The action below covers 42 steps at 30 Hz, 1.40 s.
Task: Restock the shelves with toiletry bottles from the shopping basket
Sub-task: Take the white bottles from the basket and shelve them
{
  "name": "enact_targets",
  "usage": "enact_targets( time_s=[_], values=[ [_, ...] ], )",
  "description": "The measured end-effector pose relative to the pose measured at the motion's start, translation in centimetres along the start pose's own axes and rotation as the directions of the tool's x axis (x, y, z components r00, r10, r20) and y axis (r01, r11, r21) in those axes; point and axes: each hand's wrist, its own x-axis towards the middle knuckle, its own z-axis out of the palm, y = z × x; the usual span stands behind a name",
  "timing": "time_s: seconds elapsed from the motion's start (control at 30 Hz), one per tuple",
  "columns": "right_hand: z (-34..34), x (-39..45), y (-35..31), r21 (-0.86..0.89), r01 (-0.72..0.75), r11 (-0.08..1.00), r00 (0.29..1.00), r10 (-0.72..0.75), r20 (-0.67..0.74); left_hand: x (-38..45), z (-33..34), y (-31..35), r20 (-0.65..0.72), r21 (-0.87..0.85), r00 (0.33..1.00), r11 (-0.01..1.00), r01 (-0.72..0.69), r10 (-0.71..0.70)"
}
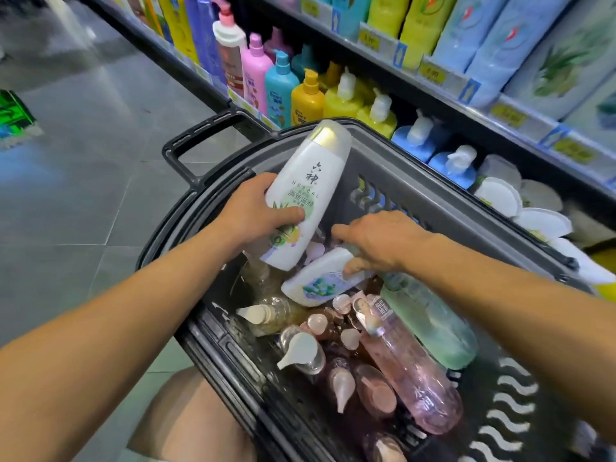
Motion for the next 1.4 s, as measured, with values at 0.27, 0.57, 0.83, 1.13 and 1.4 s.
enact_targets(
  time_s=[0.27,0.57,0.83,1.13,1.4],
  values=[
    [0.8,-1.1,-3.6,0.21,-0.058,0.976,0.997,0.045,0.07,0.0,0.0,0.1,0.043,-0.002,0.998,0.999,-0.035,0.035],
    [-1.1,-5.3,-4.8,0.846,-0.153,0.51,0.858,0.493,-0.142,-0.8,0.0,0.6,0.05,-0.103,0.998,0.994,-0.037,0.043],
    [-4.2,-10.0,-4.9,0.986,-0.017,0.166,0.679,0.726,-0.11,-2.4,-0.2,2.2,0.051,-0.253,0.998,0.967,-0.03,0.044],
    [-6.0,-15.2,-3.2,0.99,0.008,0.141,0.454,0.882,-0.129,-3.6,0.7,6.3,0.105,-0.369,0.985,0.925,-0.09,0.137],
    [-7.7,-21.4,-0.8,0.989,-0.018,0.149,0.254,0.957,-0.14,-3.6,4.5,12.3,0.194,-0.386,0.951,0.91,-0.153,0.243]
  ],
)
